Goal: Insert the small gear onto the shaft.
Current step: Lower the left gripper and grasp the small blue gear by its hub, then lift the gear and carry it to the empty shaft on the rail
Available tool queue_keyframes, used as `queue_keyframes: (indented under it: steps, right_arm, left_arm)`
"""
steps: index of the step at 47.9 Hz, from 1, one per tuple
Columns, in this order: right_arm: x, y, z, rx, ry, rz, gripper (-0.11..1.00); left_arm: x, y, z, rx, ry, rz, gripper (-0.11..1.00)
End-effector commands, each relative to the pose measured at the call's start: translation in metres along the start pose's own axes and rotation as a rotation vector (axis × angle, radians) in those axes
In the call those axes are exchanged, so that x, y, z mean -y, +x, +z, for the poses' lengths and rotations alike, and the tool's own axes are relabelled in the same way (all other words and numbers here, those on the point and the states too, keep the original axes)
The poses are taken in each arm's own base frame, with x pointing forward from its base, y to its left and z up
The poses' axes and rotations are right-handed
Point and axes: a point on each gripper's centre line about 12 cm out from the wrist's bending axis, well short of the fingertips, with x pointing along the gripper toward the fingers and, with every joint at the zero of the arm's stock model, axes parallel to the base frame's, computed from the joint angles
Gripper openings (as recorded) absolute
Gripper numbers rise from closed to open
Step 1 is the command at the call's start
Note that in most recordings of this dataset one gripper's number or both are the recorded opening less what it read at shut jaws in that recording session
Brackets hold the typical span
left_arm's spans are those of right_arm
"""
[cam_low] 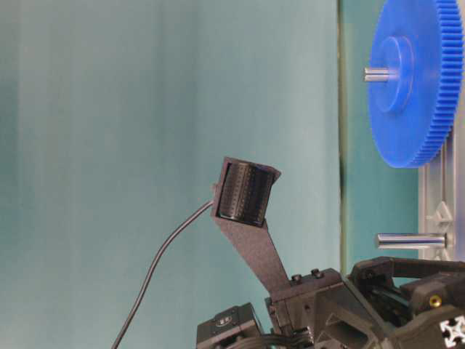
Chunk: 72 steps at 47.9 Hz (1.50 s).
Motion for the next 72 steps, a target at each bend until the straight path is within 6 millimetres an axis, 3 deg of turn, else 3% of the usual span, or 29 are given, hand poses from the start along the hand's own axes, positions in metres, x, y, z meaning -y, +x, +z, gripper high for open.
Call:
queue_keyframes:
  steps: [1, 31, 37, 43, 48, 60, 72]
  right_arm:
    - [0.0, 0.0, 0.003, 0.01, 0.006, -0.001, 0.04]
    - [0.0, 0.001, 0.001, 0.005, 0.008, -0.002, 0.04]
    - [0.0, 0.001, 0.001, 0.007, 0.008, -0.002, 0.04]
    - [0.001, 0.001, 0.0, 0.009, 0.009, -0.003, 0.04]
    - [0.001, 0.0, 0.0, 0.015, 0.01, -0.005, 0.04]
    - [0.004, -0.005, 0.0, 0.041, 0.018, -0.013, 0.04]
    - [0.006, -0.007, 0.0, 0.052, 0.022, -0.02, 0.04]
  left_arm:
    - [0.002, -0.006, 0.011, 0.036, -0.002, -0.006, 0.94]
    - [0.001, 0.006, 0.007, -0.001, -0.005, 0.002, 0.93]
    - [0.001, 0.006, 0.008, 0.0, -0.003, 0.002, 0.86]
    - [0.002, 0.004, 0.011, 0.008, 0.0, 0.0, 0.71]
    - [0.001, 0.003, 0.011, 0.006, 0.0, 0.001, 0.71]
    - [0.004, -0.016, 0.024, 0.001, 0.002, 0.003, 0.71]
    - [0.006, -0.054, 0.041, -0.021, 0.01, 0.01, 0.71]
